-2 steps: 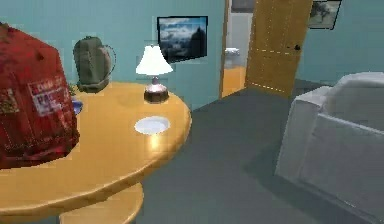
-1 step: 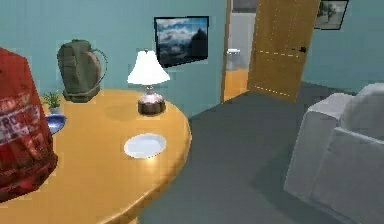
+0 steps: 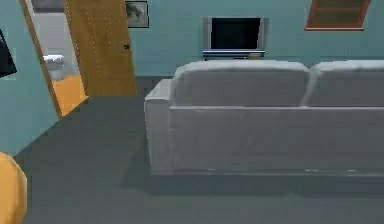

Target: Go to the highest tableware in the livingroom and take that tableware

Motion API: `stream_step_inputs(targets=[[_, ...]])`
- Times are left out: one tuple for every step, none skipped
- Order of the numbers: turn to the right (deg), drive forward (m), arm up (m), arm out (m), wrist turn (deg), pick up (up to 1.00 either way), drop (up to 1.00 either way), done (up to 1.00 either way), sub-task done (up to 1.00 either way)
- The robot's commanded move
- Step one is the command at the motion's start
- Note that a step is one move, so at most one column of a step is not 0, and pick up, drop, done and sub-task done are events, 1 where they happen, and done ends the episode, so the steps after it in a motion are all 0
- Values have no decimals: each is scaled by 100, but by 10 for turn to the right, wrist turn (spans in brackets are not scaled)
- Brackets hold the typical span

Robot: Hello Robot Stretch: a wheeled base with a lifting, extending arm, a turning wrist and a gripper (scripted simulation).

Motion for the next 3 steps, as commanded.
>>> stream_step_inputs(targets=[[450, 0, 0, 0, 0, 0, 0, 0, 0], [150, 0, 0, 0, 0, 0, 0, 0, 0], [0, 10, 0, 0, 0, 0, 0, 0, 0]])
